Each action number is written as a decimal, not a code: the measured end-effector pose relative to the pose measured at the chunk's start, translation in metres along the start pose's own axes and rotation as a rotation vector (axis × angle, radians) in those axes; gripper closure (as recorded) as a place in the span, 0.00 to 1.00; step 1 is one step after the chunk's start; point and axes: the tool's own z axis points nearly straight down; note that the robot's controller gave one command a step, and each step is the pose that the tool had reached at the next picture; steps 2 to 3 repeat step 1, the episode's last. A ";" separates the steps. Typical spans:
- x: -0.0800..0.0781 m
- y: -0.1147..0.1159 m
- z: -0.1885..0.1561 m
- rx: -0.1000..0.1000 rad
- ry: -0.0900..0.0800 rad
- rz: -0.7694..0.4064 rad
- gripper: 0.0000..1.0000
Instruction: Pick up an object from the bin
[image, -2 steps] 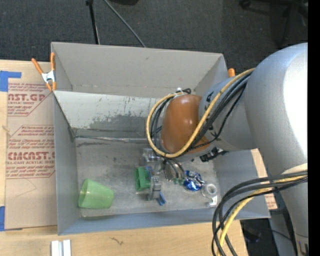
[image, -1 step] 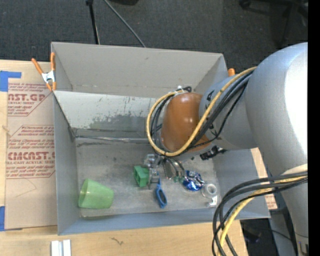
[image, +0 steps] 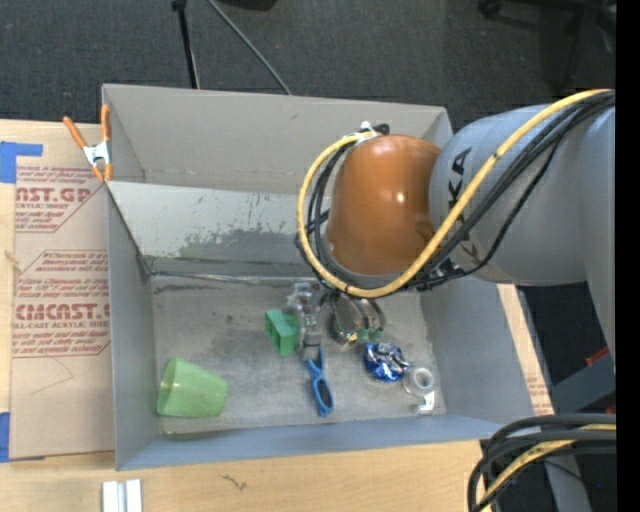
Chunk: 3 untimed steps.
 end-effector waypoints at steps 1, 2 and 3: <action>-0.002 0.001 -0.043 0.001 0.001 0.004 1.00; -0.002 0.001 -0.043 0.001 0.001 0.004 1.00; -0.002 0.001 -0.043 0.001 0.001 0.004 1.00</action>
Offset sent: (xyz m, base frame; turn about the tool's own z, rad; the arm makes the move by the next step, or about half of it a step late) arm 0.0001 0.0001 0.0401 0.0057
